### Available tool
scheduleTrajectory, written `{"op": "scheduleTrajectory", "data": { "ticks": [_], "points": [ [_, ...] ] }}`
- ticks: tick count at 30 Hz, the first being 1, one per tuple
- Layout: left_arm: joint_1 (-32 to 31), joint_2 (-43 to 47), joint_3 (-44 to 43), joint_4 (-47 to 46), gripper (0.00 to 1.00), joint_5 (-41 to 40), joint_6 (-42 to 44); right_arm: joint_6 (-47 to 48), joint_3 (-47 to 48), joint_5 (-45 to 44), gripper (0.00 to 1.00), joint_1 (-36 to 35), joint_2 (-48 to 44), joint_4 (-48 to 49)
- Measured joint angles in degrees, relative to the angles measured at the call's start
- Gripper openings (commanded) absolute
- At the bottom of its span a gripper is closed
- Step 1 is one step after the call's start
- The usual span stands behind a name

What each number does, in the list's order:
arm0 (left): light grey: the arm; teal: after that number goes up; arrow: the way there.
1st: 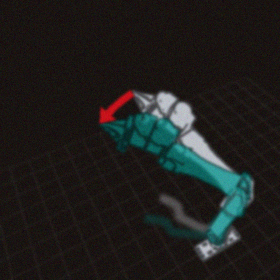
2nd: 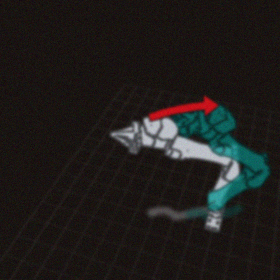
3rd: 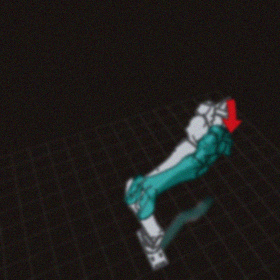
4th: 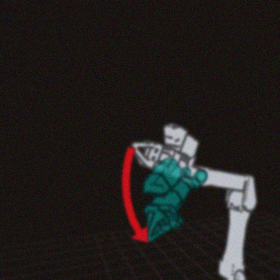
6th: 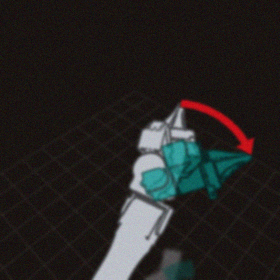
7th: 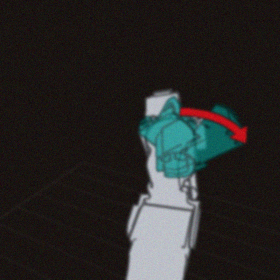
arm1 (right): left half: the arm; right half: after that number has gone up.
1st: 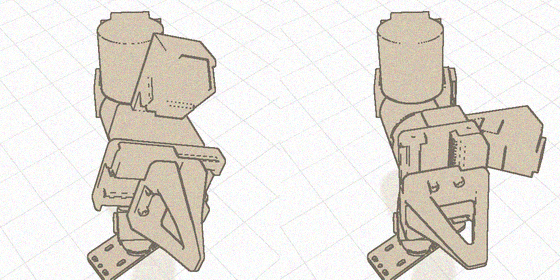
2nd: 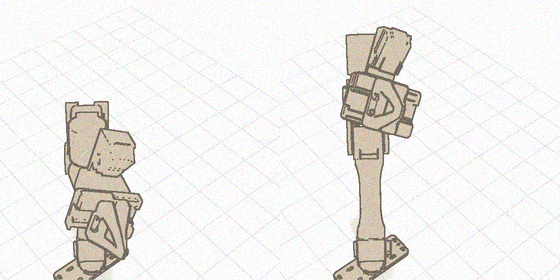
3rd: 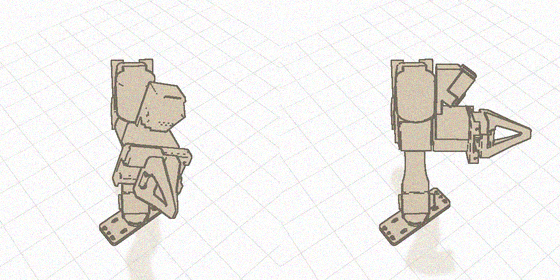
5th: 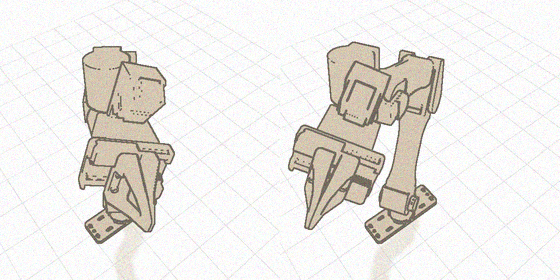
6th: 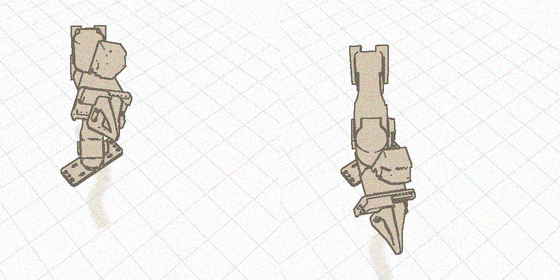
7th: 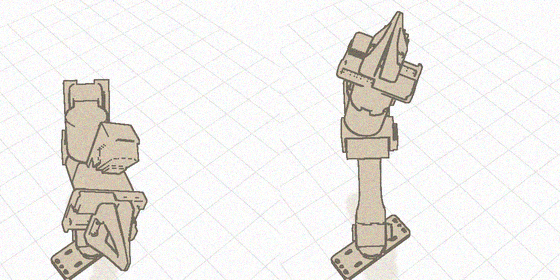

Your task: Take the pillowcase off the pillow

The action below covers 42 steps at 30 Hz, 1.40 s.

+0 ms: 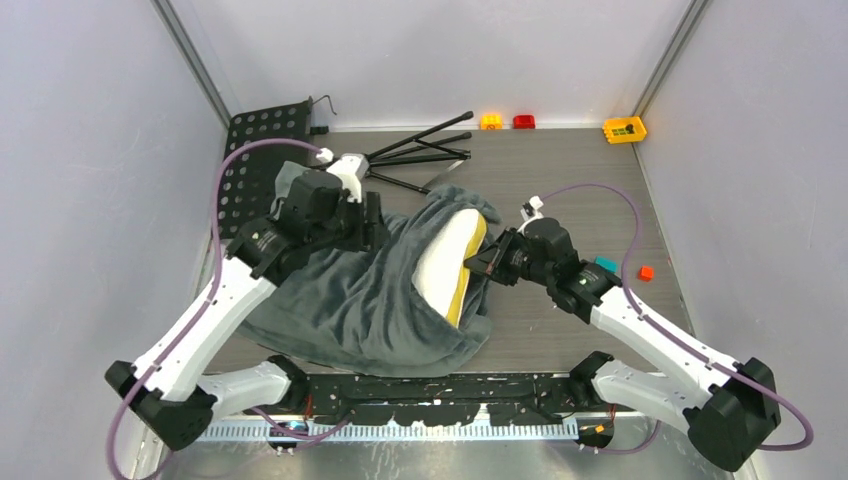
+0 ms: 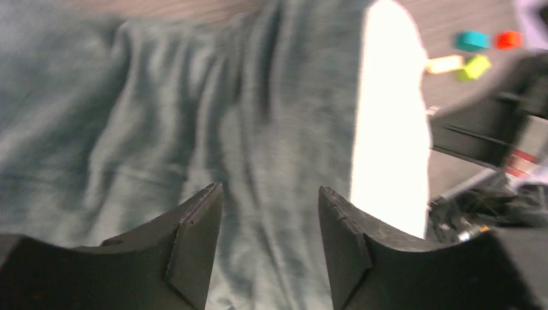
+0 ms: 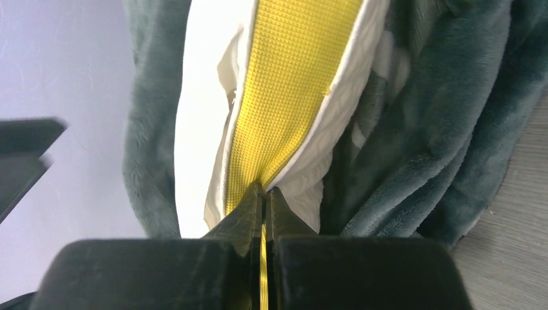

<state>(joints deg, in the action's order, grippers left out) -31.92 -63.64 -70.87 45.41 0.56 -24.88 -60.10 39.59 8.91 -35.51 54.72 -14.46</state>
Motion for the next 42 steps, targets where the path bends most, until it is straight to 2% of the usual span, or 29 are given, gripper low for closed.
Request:
{"op": "scheduleTrajectory", "data": {
  "ticks": [6, 11, 13, 16, 18, 29, 32, 35, 37, 39, 42],
  "points": [
    [-15.2, -0.5, -11.5, 4.0, 0.67, -4.2, 0.9, 0.0, 2.8, 2.7, 0.0, 0.1, 3.7, 2.1],
    [-26.1, -4.5, -15.6, 7.6, 0.67, -10.0, 1.0, 0.0, 4.8, 4.3, 0.0, 0.1, 4.8, 3.6],
    [-29.0, -6.4, -17.1, 8.4, 0.72, -10.3, 1.1, 0.0, 5.3, 4.7, 0.0, 0.1, 5.1, 3.8],
    [-30.5, -8.5, -18.0, 8.5, 0.83, -9.6, 1.1, 0.0, 5.7, 5.2, 0.0, 0.1, 5.4, 3.8],
    [-30.5, -10.1, -18.1, 8.9, 0.86, -10.0, 0.8, 0.1, 5.8, 5.4, 0.0, 0.1, 5.4, 3.8],
    [-30.5, -16.0, -14.8, 11.1, 0.8, -12.5, -0.7, 0.0, 5.9, 6.2, 0.0, -0.2, 5.4, 4.2],
    [-30.5, -16.4, -12.8, 11.0, 0.6, -11.4, -0.7, 0.0, 5.9, 6.2, 0.0, -0.4, 5.4, 4.2],
    [-30.4, -16.4, -11.1, 11.0, 0.28, -11.3, -0.8, 0.2, 5.9, 6.5, 0.01, -0.5, 5.4, 4.2],
    [-30.0, -16.4, -10.1, 10.9, 0.11, -11.5, -1.0, 0.7, 5.9, 6.6, 0.04, -0.5, 5.4, 4.1],
    [-29.8, -16.3, -9.3, 10.8, 0.01, -12.0, -1.1, 1.9, 6.0, 6.5, 0.13, -0.5, 5.4, 3.1],
    [-29.7, -15.7, -8.4, 10.4, 0.0, -12.7, -1.2, 4.0, 6.8, 5.5, 0.37, -0.6, 5.4, 0.6]
  ]
}}
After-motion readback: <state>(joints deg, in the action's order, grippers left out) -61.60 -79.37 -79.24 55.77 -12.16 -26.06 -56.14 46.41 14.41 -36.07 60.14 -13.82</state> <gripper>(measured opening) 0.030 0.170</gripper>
